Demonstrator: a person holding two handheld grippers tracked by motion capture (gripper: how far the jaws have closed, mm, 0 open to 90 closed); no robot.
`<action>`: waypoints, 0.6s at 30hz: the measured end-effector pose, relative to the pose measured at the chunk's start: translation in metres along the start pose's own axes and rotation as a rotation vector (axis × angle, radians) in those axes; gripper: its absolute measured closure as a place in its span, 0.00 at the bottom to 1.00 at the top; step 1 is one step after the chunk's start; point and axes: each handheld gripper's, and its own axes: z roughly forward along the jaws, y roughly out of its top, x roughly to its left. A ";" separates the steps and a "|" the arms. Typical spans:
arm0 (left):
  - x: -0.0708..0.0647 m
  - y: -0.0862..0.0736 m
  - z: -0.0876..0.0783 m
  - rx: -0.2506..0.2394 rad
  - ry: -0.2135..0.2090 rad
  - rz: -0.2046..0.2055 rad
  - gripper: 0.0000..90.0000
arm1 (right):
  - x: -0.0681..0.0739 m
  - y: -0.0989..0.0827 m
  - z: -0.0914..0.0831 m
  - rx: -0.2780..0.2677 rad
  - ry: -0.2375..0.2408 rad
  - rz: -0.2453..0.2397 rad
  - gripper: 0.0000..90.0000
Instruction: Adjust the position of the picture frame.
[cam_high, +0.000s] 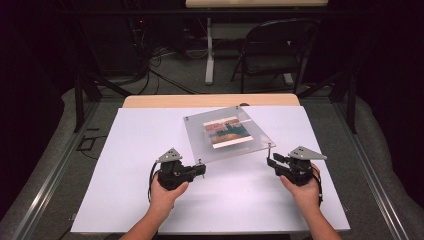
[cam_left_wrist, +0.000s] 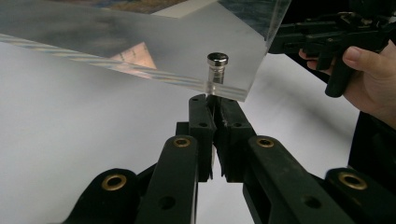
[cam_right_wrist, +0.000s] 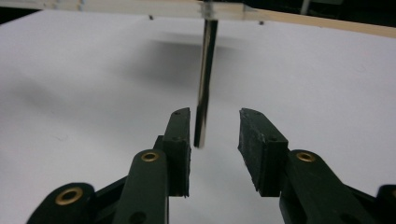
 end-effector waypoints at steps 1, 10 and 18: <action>0.001 0.000 -0.001 -0.004 0.004 0.000 0.95 | 0.000 0.000 0.000 0.000 0.000 0.000 0.71; 0.010 0.002 -0.011 -0.024 0.042 -0.005 0.95 | 0.011 0.016 0.023 -0.005 0.066 -0.037 0.88; 0.016 0.002 -0.017 -0.035 0.090 0.014 0.95 | 0.017 0.013 0.030 -0.002 0.117 -0.025 0.93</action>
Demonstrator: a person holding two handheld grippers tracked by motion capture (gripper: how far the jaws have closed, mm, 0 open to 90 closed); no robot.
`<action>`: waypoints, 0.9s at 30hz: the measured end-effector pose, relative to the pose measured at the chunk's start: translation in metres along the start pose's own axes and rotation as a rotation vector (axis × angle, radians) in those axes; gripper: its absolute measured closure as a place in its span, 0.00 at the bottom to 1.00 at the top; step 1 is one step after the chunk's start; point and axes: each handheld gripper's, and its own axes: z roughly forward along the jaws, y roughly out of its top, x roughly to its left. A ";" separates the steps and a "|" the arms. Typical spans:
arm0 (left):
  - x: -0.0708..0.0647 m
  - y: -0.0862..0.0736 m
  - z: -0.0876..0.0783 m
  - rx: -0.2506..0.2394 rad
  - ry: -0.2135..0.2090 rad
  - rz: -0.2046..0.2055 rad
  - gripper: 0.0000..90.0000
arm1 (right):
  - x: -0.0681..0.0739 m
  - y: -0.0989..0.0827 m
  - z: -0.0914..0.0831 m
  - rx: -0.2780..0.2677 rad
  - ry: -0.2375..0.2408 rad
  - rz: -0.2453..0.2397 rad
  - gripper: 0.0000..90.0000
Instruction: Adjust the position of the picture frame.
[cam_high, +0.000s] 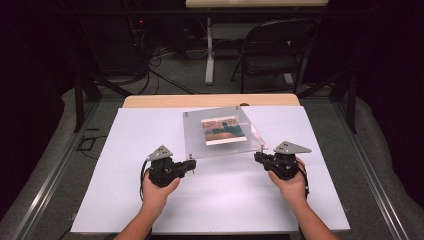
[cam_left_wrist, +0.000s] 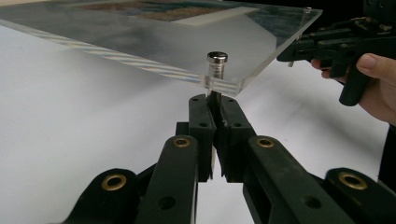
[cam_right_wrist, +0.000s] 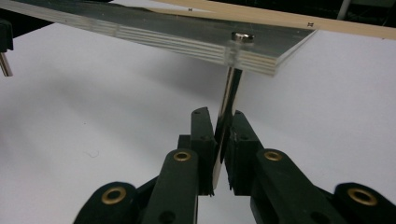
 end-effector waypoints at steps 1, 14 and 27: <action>0.000 0.000 0.000 0.000 0.004 0.005 0.95 | 0.001 -0.001 0.001 -0.002 0.003 0.011 0.93; 0.020 -0.004 -0.006 0.001 0.084 0.014 0.95 | 0.017 -0.008 0.011 0.036 0.061 0.008 0.93; 0.032 -0.013 0.001 0.029 0.092 -0.020 0.95 | 0.021 -0.011 0.019 0.073 0.084 0.000 0.95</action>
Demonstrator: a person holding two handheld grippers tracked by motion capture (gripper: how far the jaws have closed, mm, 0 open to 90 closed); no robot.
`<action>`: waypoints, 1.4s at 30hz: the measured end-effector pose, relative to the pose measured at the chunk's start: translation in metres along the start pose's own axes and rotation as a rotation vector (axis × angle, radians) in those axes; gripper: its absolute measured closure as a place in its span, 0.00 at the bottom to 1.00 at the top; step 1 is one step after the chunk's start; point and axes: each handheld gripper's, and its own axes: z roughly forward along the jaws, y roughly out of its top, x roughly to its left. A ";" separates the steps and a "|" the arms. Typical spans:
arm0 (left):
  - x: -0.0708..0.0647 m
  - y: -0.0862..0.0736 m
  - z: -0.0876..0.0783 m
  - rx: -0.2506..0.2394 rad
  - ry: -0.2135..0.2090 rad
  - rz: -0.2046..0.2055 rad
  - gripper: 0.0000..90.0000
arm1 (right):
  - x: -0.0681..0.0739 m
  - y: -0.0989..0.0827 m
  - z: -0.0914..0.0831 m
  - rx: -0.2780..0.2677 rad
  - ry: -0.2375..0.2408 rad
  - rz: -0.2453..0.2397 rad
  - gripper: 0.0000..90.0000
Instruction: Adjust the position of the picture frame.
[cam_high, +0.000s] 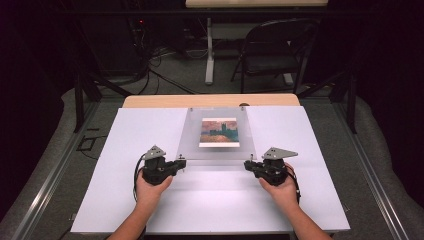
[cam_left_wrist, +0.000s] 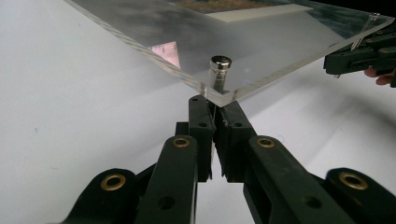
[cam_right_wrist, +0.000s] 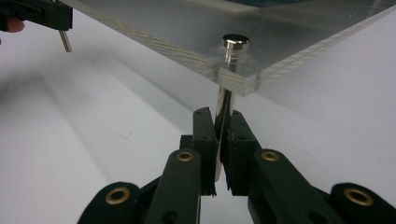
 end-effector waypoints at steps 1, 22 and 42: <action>0.000 0.000 0.001 -0.002 -0.002 -0.002 0.95 | -0.001 0.000 0.000 -0.007 0.002 0.004 0.95; 0.007 -0.006 0.009 0.023 0.035 0.002 0.95 | -0.006 -0.003 0.015 0.019 0.000 0.019 0.95; 0.004 -0.015 0.017 0.091 0.047 0.021 0.94 | -0.006 -0.011 0.015 0.071 -0.024 0.021 0.94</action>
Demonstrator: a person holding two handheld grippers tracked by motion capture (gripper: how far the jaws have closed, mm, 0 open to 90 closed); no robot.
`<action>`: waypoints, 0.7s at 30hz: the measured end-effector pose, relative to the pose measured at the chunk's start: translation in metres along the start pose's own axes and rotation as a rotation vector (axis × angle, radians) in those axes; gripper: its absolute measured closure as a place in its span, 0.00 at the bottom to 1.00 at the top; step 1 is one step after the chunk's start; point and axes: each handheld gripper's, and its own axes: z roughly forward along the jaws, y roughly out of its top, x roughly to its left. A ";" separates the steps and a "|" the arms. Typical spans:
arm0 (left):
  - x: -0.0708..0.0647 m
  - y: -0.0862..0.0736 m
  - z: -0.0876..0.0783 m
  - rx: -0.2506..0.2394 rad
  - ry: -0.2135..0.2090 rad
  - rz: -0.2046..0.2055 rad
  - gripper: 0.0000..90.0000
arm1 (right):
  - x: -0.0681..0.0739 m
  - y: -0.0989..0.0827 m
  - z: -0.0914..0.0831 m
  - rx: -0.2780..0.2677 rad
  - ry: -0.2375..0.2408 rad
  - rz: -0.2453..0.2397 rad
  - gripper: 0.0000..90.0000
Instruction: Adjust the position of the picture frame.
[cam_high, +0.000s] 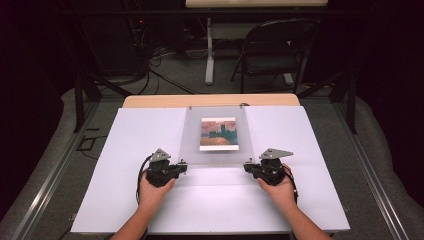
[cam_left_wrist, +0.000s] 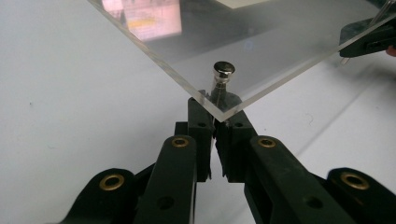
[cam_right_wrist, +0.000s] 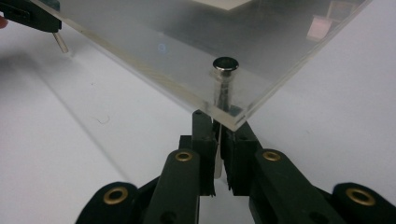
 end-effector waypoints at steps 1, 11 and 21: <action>0.000 -0.001 0.001 0.004 0.004 -0.001 0.94 | 0.000 0.000 0.001 0.007 -0.002 0.004 0.94; -0.001 -0.004 0.003 0.001 0.018 -0.013 0.93 | 0.000 -0.003 0.002 0.017 0.006 0.009 0.89; -0.009 -0.004 -0.007 -0.037 0.019 -0.033 0.74 | 0.004 0.000 -0.005 -0.011 -0.001 -0.019 0.65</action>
